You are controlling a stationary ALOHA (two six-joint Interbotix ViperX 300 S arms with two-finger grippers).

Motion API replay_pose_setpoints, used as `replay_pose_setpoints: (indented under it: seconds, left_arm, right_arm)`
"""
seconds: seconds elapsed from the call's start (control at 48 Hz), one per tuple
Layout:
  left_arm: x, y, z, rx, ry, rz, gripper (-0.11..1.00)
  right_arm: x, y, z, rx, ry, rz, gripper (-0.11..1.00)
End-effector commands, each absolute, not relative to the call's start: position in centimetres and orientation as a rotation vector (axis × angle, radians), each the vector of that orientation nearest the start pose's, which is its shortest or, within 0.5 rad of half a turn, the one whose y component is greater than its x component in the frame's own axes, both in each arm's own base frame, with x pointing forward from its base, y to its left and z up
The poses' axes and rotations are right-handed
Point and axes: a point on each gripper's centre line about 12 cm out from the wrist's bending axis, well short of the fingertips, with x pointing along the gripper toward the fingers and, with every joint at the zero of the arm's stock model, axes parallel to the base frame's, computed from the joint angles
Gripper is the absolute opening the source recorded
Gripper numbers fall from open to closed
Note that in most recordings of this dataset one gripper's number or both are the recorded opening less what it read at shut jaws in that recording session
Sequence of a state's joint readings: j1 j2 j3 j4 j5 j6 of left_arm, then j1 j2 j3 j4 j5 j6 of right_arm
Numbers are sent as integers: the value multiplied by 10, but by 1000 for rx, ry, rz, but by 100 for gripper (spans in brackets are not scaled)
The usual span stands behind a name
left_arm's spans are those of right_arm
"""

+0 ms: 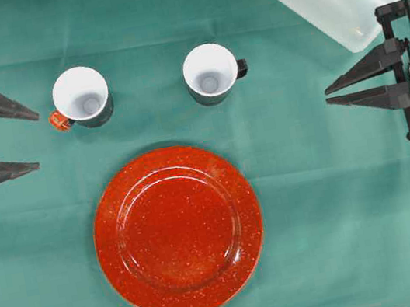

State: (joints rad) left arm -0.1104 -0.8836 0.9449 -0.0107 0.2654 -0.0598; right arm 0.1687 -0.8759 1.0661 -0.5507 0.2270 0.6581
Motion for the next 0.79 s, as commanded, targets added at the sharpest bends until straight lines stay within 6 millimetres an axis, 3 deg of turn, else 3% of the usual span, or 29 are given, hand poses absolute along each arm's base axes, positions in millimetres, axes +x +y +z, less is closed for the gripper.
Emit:
replay_pose_setpoints:
  seconds: [0.0, 0.771]
  left_arm:
    - [217, -26, 313, -51, 310, -108, 73]
    - [221, -26, 311, -30, 301, -110, 73]
  right_arm:
    - [213, 23, 273, 63, 358, 35, 22]
    - [211, 20, 257, 20, 415, 19, 23]
